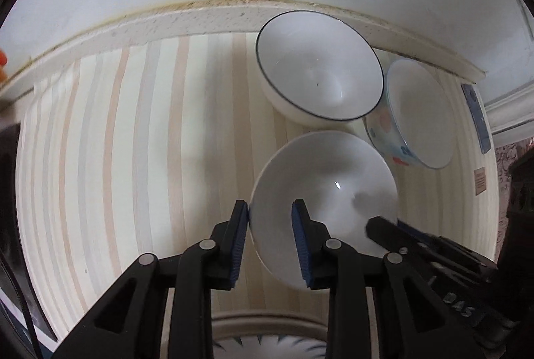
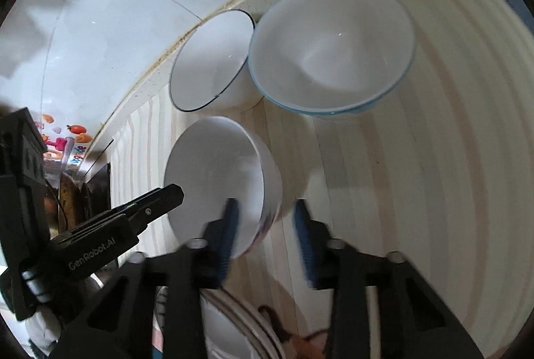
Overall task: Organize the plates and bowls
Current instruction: 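Move both grippers to the white bowl with red flowers and grasp its rim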
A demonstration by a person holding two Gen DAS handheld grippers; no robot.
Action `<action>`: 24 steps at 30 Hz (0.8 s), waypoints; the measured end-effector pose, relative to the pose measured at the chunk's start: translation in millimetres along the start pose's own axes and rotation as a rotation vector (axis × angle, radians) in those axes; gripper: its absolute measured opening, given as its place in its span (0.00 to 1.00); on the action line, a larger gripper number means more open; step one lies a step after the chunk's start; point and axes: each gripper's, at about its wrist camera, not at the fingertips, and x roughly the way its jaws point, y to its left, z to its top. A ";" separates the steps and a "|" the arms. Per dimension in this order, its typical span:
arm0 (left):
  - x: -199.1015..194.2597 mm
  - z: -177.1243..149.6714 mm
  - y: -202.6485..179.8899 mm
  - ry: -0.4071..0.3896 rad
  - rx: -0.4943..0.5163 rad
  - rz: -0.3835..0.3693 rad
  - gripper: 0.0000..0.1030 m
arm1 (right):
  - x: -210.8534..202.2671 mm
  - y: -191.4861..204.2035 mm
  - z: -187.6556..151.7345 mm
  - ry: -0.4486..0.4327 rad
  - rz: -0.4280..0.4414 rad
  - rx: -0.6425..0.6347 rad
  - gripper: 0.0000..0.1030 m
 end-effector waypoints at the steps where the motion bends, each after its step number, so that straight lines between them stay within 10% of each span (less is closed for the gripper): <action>1: 0.7 0.6 -1.7 -0.006 0.010 0.011 0.22 | 6.6 -0.1 2.2 0.004 -0.006 -0.002 0.18; 24: -33.2 -88.4 -82.6 -0.028 0.104 -0.087 0.21 | -93.2 -42.0 -73.2 -0.063 -0.071 -0.048 0.17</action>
